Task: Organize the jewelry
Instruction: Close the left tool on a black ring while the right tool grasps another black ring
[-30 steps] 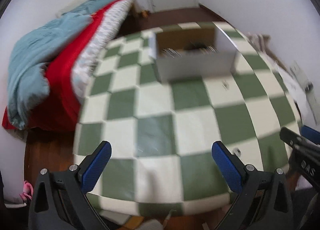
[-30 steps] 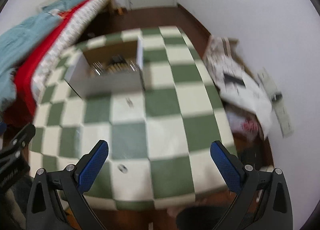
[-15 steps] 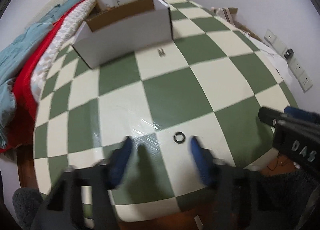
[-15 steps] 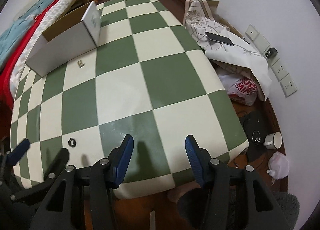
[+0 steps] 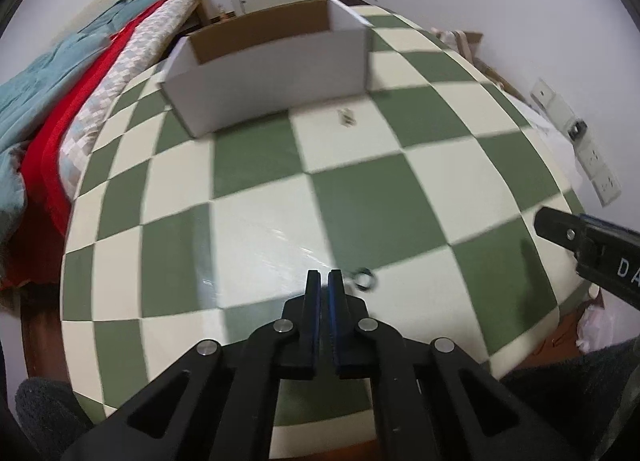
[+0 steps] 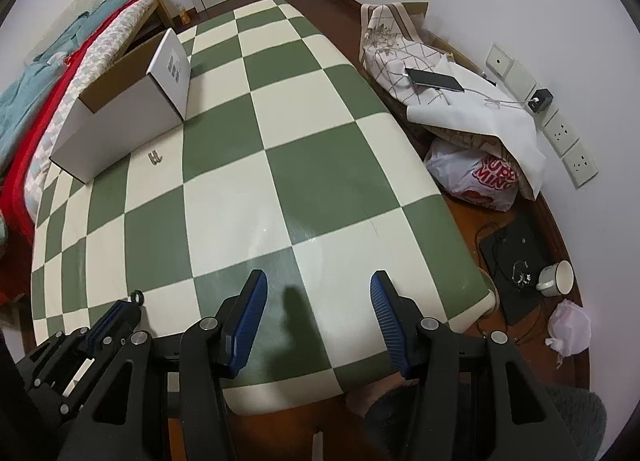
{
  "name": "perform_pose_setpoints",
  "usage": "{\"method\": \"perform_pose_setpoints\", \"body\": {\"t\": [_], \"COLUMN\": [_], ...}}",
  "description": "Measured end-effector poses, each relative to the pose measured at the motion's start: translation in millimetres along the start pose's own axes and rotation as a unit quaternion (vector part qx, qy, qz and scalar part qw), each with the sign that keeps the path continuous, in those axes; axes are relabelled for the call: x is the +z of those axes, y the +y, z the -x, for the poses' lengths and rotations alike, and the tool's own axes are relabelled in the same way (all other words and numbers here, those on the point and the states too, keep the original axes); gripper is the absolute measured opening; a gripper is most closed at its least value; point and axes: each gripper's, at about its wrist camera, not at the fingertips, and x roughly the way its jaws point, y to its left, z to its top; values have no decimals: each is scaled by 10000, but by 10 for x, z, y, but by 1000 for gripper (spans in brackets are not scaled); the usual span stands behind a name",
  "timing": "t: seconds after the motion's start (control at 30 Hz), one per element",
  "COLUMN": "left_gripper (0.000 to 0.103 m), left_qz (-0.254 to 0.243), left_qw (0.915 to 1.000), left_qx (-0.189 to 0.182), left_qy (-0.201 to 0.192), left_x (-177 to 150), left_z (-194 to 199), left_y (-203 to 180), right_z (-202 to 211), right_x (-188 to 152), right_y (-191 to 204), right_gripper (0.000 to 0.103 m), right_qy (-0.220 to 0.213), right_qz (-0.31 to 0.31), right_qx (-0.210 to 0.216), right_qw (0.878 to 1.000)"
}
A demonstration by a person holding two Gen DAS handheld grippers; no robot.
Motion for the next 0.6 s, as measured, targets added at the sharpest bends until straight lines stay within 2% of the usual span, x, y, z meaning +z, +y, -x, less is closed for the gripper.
{"method": "perform_pose_setpoints", "body": {"t": [0.2, 0.3, 0.4, 0.43, 0.47, 0.6], "left_gripper": [1, 1, 2, 2, 6, 7], "left_qz": [548, 708, 858, 923, 941, 1081], "left_qw": [9982, 9968, 9955, 9950, 9948, 9932], "left_qx": [180, 318, 365, 372, 384, 442], "left_qy": [-180, -208, -151, -128, -100, 2], "left_x": [206, 287, 327, 325, 329, 286], "left_z": [86, 42, -27, -44, -61, -122], "left_y": [588, 828, 1023, 1084, 1114, 1220], "right_z": [14, -29, -130, -160, -169, -196], "right_x": [112, 188, 278, 297, 294, 120], "right_y": [113, 237, 418, 516, 597, 964], "right_gripper": [56, 56, 56, 56, 56, 56], "right_qy": [-104, -148, -51, 18, 38, 136], "right_qz": [-35, -4, 46, 127, 215, 826], "right_qx": [190, 379, 748, 1014, 1102, 1239], "right_qw": [9998, 9992, 9972, 9948, 9937, 9888]}}
